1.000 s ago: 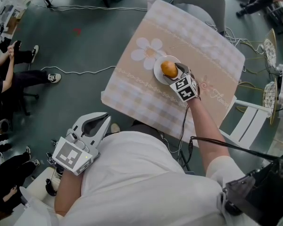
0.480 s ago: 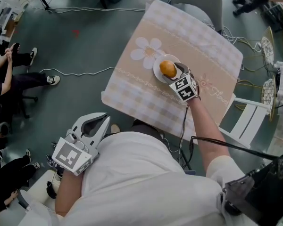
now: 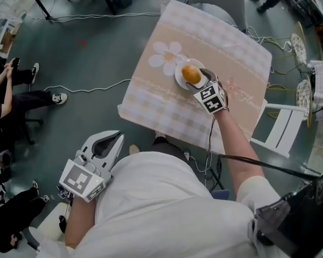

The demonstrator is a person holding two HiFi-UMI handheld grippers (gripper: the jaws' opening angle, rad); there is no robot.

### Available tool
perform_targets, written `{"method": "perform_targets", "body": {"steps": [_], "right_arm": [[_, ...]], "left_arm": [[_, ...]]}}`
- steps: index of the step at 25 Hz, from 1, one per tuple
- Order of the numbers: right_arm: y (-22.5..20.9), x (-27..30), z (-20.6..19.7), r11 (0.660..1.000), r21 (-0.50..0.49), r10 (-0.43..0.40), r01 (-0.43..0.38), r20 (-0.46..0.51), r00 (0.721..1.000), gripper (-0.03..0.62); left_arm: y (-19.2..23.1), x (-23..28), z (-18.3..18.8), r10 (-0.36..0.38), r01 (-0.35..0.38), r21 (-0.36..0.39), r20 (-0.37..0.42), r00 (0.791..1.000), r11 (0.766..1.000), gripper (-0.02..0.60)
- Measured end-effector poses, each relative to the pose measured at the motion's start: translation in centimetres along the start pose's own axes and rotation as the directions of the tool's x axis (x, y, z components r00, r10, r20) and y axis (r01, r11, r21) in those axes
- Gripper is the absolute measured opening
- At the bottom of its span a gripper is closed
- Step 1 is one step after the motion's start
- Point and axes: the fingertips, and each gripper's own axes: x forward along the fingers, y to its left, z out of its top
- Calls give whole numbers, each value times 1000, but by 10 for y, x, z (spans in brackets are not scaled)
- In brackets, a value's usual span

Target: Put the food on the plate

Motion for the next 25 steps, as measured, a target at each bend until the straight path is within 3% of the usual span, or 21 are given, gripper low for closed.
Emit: {"method": "perform_targets", "body": {"steps": [6, 12, 18, 25], "right_arm": [[16, -36, 14, 997, 30, -76, 75, 37, 996, 329], [61, -84, 25, 990, 82, -123, 117, 67, 990, 160], [134, -132, 40, 984, 159, -102, 85, 106, 989, 55], [241, -173, 58, 981, 191, -45, 14, 157, 987, 31]], "left_arm": [[-1, -23, -7, -38, 38, 21, 11, 999, 999, 9], [-9, -48, -19, -95, 93, 53, 20, 995, 994, 9], [-20, -75, -37, -145, 143, 86, 11, 989, 986, 9], [-38, -107, -66, -205, 205, 93, -12, 979, 974, 9]]}}
